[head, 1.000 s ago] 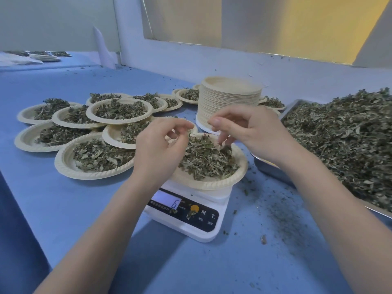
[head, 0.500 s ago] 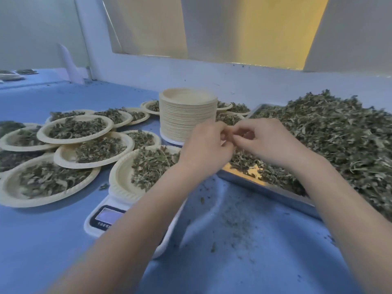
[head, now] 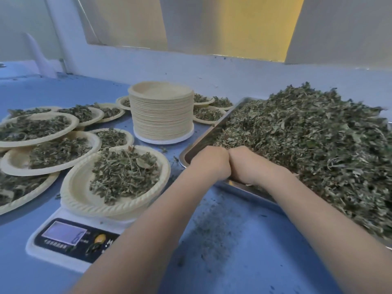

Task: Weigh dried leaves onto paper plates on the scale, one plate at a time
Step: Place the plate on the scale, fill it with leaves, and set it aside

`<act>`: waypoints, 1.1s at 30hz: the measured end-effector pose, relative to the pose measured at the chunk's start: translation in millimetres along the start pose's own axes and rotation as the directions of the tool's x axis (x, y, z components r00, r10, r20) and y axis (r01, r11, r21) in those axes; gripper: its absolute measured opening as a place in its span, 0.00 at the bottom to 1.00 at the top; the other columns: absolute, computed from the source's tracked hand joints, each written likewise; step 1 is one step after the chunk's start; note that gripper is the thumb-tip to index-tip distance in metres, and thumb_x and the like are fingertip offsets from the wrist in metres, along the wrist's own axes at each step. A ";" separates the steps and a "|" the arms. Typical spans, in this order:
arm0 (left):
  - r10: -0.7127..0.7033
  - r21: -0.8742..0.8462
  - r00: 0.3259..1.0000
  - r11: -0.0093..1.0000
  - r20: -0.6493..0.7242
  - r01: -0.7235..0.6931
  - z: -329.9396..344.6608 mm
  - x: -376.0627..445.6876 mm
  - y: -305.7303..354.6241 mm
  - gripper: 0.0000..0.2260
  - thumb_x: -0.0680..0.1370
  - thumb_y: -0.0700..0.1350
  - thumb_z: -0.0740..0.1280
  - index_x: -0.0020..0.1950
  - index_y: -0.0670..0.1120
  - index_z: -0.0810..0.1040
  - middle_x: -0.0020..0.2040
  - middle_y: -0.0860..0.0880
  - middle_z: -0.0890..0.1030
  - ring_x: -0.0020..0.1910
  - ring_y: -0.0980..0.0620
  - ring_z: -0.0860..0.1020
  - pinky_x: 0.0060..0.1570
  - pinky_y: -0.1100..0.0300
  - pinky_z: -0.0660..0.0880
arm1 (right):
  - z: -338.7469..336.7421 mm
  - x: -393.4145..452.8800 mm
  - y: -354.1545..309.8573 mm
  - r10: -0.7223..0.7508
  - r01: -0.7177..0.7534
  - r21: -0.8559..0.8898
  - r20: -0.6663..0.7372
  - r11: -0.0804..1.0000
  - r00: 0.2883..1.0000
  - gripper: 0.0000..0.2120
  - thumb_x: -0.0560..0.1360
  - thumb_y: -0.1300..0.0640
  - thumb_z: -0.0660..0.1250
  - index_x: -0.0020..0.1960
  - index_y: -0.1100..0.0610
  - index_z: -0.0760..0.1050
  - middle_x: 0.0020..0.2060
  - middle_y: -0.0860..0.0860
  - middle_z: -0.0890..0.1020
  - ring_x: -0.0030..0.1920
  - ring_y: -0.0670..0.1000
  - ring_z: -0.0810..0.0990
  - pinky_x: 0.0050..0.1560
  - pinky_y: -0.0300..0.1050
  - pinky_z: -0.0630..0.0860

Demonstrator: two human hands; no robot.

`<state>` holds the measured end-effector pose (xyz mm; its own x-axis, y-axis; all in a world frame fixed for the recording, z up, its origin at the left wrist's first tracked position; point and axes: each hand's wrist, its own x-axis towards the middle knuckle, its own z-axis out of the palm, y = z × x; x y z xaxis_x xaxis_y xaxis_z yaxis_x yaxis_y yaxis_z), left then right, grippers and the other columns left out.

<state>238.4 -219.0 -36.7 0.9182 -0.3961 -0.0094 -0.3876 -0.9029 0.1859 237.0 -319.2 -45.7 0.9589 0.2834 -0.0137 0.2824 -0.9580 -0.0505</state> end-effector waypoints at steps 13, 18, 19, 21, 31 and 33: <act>-0.061 -0.295 0.946 0.955 -0.318 -0.038 -43.1 -39.0 -19.0 0.12 0.76 0.36 0.57 0.58 0.40 0.72 0.55 0.40 0.77 0.51 0.43 0.73 0.43 0.57 0.66 | -42.3 -17.0 -41.7 0.033 0.064 0.243 -0.373 0.968 0.927 0.13 0.69 0.69 0.63 0.36 0.52 0.70 0.38 0.55 0.81 0.41 0.52 0.75 0.39 0.39 0.65; -0.151 -0.337 0.913 0.941 -0.379 0.016 -68.0 -75.5 -61.8 0.07 0.75 0.35 0.57 0.47 0.45 0.70 0.42 0.47 0.74 0.42 0.47 0.71 0.35 0.61 0.65 | -56.5 -10.8 -94.3 -0.060 0.207 0.379 -0.366 0.902 0.929 0.09 0.69 0.65 0.67 0.41 0.51 0.77 0.37 0.52 0.81 0.41 0.53 0.78 0.39 0.41 0.69; -0.168 -0.349 0.905 0.937 -0.391 0.023 -70.5 -83.8 -73.0 0.06 0.75 0.35 0.57 0.46 0.45 0.70 0.40 0.48 0.73 0.38 0.49 0.71 0.31 0.62 0.64 | -57.6 -9.4 -105.3 -0.089 0.246 0.418 -0.360 0.874 0.929 0.08 0.70 0.64 0.68 0.43 0.51 0.78 0.37 0.51 0.80 0.40 0.52 0.78 0.40 0.41 0.70; -0.198 -0.379 0.886 0.925 -0.420 0.027 -74.0 -99.5 -95.0 0.07 0.74 0.36 0.58 0.46 0.45 0.73 0.41 0.48 0.75 0.33 0.54 0.71 0.28 0.64 0.65 | -58.5 -5.6 -125.1 -0.151 0.310 0.445 -0.356 0.840 0.922 0.07 0.72 0.62 0.69 0.48 0.53 0.80 0.39 0.50 0.81 0.43 0.51 0.79 0.46 0.41 0.72; -0.373 -0.496 0.801 0.861 -0.469 0.110 -55.8 -125.9 -156.0 0.04 0.74 0.50 0.67 0.46 0.54 0.81 0.40 0.58 0.80 0.38 0.66 0.73 0.31 0.73 0.64 | -63.0 8.1 -132.1 -0.191 0.243 0.428 -0.161 0.871 0.968 0.20 0.68 0.41 0.72 0.59 0.41 0.76 0.49 0.43 0.81 0.50 0.41 0.78 0.47 0.34 0.71; -0.415 -0.515 0.765 0.847 -0.492 0.129 -48.5 -125.0 -163.1 0.03 0.75 0.50 0.67 0.44 0.55 0.80 0.39 0.60 0.79 0.38 0.67 0.73 0.31 0.75 0.64 | -64.4 9.9 -126.8 -0.156 0.246 0.446 -0.229 0.861 0.961 0.18 0.70 0.41 0.70 0.59 0.42 0.77 0.48 0.42 0.81 0.48 0.36 0.77 0.45 0.28 0.68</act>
<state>190.8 -14.2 -18.2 0.9040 0.1542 0.3987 -0.1677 -0.7300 0.6626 212.4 -197.8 24.9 0.8835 0.4115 0.2237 0.4669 -0.7350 -0.4917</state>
